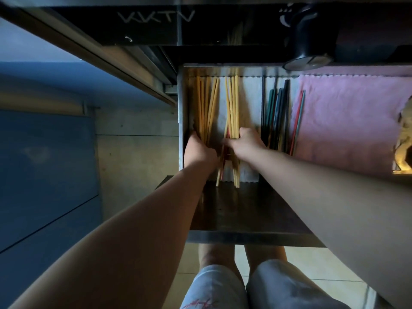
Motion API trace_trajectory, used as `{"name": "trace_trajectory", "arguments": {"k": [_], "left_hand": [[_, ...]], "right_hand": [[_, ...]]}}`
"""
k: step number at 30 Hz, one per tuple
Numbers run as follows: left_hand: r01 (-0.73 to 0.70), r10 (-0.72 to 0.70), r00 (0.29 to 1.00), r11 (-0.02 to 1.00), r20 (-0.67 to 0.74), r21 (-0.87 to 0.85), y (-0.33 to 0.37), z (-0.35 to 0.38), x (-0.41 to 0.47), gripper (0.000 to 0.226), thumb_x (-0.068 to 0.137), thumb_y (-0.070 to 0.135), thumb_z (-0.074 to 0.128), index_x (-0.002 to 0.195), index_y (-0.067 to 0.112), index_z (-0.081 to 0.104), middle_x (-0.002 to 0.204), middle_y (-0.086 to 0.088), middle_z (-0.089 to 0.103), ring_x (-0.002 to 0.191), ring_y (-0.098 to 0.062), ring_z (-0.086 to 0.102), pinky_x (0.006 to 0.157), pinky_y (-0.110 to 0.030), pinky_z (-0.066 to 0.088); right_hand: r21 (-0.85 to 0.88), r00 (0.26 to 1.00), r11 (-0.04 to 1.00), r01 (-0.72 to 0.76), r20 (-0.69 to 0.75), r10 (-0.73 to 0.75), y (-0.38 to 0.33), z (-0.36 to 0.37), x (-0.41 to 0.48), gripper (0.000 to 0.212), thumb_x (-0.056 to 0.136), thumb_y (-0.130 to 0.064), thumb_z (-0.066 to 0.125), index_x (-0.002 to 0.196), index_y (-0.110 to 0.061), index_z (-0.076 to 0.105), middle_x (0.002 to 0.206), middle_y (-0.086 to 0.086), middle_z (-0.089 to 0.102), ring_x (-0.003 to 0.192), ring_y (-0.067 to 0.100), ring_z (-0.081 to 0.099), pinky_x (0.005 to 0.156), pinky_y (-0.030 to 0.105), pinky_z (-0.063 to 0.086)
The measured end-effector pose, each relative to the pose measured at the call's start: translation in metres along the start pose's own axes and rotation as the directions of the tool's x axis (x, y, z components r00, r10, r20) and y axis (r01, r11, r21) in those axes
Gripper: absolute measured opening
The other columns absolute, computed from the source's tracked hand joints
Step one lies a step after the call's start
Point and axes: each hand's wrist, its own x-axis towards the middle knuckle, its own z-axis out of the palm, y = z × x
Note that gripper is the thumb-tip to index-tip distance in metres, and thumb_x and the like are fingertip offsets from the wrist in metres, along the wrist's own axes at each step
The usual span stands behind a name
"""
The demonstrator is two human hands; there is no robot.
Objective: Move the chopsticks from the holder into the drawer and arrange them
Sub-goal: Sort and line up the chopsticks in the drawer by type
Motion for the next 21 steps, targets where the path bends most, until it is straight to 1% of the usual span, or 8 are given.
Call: {"name": "trace_trajectory", "arguments": {"k": [3,7,10,12,14,17,19,21], "left_hand": [[-0.004,0.004,1.0,1.0,-0.001,-0.003,-0.001,0.0,0.001,0.068,0.091,0.0,0.05,0.152,0.013,0.025,0.149,-0.011,0.042,0.138,-0.029,0.039,0.111,-0.035,0.033],[-0.002,0.002,1.0,1.0,0.0,-0.005,-0.002,0.001,0.0,0.074,0.09,0.002,0.058,0.153,0.013,0.022,0.149,-0.01,0.041,0.138,-0.028,0.039,0.11,-0.035,0.035],[-0.006,0.006,1.0,1.0,-0.011,-0.004,0.0,0.002,-0.001,0.077,0.088,0.001,0.058,0.154,0.016,0.019,0.147,-0.011,0.043,0.136,-0.029,0.042,0.108,-0.037,0.038],[-0.044,0.045,0.999,0.999,-0.026,0.032,0.003,0.005,-0.005,0.079,0.086,0.0,0.056,0.153,0.018,0.017,0.146,-0.013,0.04,0.134,-0.032,0.042,0.107,-0.04,0.039],[-0.136,0.141,0.989,0.984,-0.037,0.117,0.005,0.006,-0.008,0.08,0.086,0.001,0.054,0.153,0.021,0.015,0.152,-0.013,0.028,0.135,-0.034,0.037,0.109,-0.042,0.036],[-0.301,0.305,0.95,0.861,0.058,0.411,0.006,0.005,-0.008,0.083,0.088,0.004,0.05,0.155,0.027,0.007,0.163,-0.002,-0.001,0.145,-0.032,0.016,0.113,-0.044,0.028],[-0.408,0.372,0.909,0.702,0.188,0.583,0.004,0.004,-0.004,0.089,0.088,0.002,0.05,0.155,0.034,0.0,0.162,0.008,-0.017,0.149,-0.028,-0.001,0.115,-0.046,0.024],[-0.482,0.402,0.869,0.553,0.29,0.679,-0.001,0.004,-0.001,0.089,0.089,0.003,0.048,0.155,0.037,-0.001,0.16,0.014,-0.023,0.149,-0.024,-0.011,0.117,-0.047,0.02]], "right_hand": [[0.019,1.0,1.0,0.005,-0.027,-0.005,0.0,-0.001,0.0,0.034,0.092,-0.036,0.06,0.115,-0.011,0.06,0.089,0.004,0.058,0.076,0.02,0.057,0.048,0.022,0.033],[0.04,0.994,0.999,-0.008,-0.105,0.012,0.004,-0.001,0.001,0.034,0.093,-0.039,0.056,0.115,-0.013,0.061,0.089,0.003,0.059,0.08,0.02,0.057,0.052,0.023,0.037],[0.106,0.984,0.994,-0.016,-0.176,0.035,0.011,-0.003,0.002,0.035,0.093,-0.04,0.056,0.112,-0.012,0.064,0.099,0.006,0.067,0.092,0.026,0.065,0.075,0.034,0.056],[0.128,0.97,0.991,-0.031,-0.236,0.061,0.015,-0.008,0.001,0.04,0.093,-0.038,0.057,0.119,-0.008,0.062,0.113,0.01,0.067,0.1,0.028,0.064,0.088,0.037,0.054],[0.111,0.956,0.994,-0.013,-0.289,0.045,0.021,-0.015,0.0,0.04,0.093,-0.034,0.058,0.118,-0.002,0.062,0.115,0.016,0.067,0.102,0.03,0.063,0.088,0.033,0.051],[0.079,0.946,0.997,0.008,-0.325,0.018,0.028,-0.024,0.002,0.036,0.092,-0.034,0.058,0.117,-0.009,0.064,0.111,0.01,0.068,0.1,0.027,0.065,0.08,0.026,0.047],[0.084,0.932,0.996,0.027,-0.363,0.005,0.033,-0.026,0.006,0.033,0.091,-0.033,0.059,0.115,-0.012,0.066,0.109,0.009,0.07,0.098,0.026,0.067,0.078,0.023,0.048],[0.028,0.901,0.999,0.039,-0.434,-0.023,0.034,-0.027,0.006,0.03,0.09,-0.026,0.06,0.114,-0.008,0.065,0.108,0.013,0.069,0.1,0.028,0.065,0.076,0.02,0.042]]}}
